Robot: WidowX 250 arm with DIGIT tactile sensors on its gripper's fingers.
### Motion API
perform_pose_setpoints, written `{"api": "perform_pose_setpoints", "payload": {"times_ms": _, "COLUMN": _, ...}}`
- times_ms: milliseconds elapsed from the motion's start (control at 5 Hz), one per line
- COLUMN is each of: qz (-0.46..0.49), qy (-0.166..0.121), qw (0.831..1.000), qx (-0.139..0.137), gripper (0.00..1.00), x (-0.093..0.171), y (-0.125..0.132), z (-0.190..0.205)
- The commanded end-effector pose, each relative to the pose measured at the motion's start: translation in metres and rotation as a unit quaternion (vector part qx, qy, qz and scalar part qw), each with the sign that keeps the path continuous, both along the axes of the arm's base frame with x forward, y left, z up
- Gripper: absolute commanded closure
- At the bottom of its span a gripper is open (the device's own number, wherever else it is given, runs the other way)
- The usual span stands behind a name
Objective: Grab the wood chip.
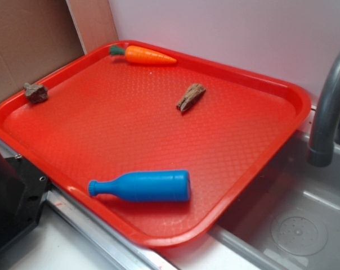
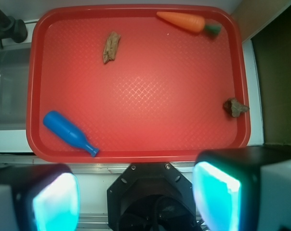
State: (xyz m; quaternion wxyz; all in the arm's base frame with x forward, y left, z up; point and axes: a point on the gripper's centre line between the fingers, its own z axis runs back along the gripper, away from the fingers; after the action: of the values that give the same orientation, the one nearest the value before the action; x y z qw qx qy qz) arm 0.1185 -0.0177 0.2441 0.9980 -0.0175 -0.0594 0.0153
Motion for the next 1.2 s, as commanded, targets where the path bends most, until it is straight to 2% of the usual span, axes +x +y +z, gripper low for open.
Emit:
{"api": "perform_pose_setpoints", "payload": {"times_ms": 0, "qz": 0.000, "qy": 0.000, "qw": 1.000, "qx": 0.000, "gripper": 0.00, "x": 0.000, "y": 0.000, "z": 0.000}}
{"api": "perform_pose_setpoints", "payload": {"times_ms": 200, "qz": 0.063, "qy": -0.017, "qw": 0.998, "qx": -0.007, "gripper": 0.00, "x": 0.041, "y": -0.006, "z": -0.050}}
{"api": "perform_pose_setpoints", "payload": {"times_ms": 400, "qz": 0.096, "qy": -0.036, "qw": 0.994, "qx": -0.045, "gripper": 0.00, "x": 0.083, "y": -0.028, "z": -0.078}}
{"api": "perform_pose_setpoints", "payload": {"times_ms": 600, "qz": 0.124, "qy": -0.026, "qw": 0.991, "qx": -0.046, "gripper": 0.00, "x": 0.126, "y": -0.042, "z": -0.115}}
{"api": "perform_pose_setpoints", "payload": {"times_ms": 800, "qz": 0.124, "qy": -0.011, "qw": 0.991, "qx": -0.047, "gripper": 0.00, "x": 0.155, "y": -0.037, "z": -0.151}}
{"api": "perform_pose_setpoints", "payload": {"times_ms": 1000, "qz": 0.156, "qy": -0.010, "qw": 0.987, "qx": -0.044, "gripper": 0.00, "x": 0.175, "y": -0.031, "z": -0.185}}
